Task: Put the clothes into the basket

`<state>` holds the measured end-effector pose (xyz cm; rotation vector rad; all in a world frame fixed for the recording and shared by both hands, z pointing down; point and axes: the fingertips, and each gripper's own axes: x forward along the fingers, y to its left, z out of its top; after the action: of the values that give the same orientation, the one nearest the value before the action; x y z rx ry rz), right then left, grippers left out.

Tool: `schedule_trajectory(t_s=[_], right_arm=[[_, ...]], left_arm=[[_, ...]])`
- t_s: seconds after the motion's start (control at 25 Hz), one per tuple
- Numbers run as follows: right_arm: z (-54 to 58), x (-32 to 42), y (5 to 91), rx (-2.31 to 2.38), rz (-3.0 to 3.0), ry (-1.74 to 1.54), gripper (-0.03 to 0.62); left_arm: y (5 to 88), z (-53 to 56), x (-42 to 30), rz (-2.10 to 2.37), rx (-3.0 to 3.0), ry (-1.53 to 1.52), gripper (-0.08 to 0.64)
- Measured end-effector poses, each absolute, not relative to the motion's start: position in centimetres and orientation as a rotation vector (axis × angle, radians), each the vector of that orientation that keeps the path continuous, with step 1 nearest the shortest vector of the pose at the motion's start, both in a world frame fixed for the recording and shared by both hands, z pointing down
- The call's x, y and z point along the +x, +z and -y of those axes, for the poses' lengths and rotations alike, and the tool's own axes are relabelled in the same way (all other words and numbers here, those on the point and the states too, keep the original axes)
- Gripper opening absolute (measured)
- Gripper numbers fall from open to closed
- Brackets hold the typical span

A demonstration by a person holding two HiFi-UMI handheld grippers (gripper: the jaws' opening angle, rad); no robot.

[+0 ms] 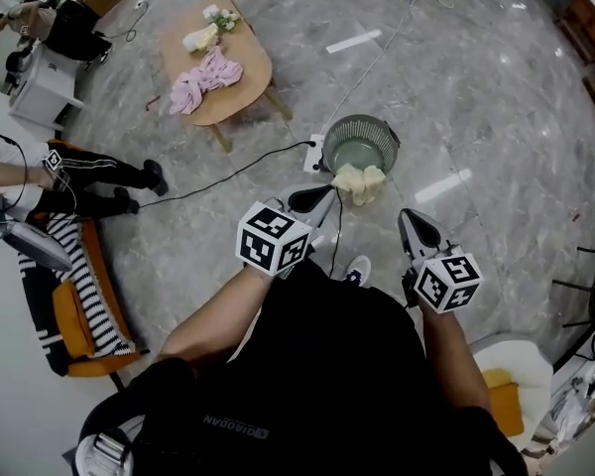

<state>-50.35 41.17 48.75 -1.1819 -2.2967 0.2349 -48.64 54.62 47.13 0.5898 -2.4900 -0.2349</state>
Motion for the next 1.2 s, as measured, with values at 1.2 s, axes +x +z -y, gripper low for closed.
schedule_trajectory(t_s=[1.2], right_arm=[[-47.1, -42.7, 47.2, -1.03, 2.381, 0.287, 0.014]], left_arm=[[45.6, -60.5, -42.5, 2.452, 0.756, -0.173, 0.002]])
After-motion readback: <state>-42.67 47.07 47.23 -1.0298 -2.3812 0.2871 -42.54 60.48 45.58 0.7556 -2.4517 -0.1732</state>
